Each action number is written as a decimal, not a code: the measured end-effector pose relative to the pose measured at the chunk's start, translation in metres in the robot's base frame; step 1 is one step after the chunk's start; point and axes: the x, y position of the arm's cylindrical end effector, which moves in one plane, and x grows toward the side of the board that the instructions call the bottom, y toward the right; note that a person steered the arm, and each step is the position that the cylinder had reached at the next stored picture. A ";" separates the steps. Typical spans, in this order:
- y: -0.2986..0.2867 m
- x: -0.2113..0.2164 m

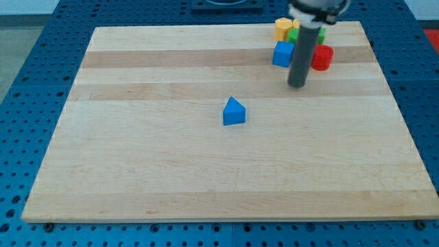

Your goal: Move blue traingle up a bit

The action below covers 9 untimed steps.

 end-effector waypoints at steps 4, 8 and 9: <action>-0.046 0.073; -0.098 0.113; -0.112 0.098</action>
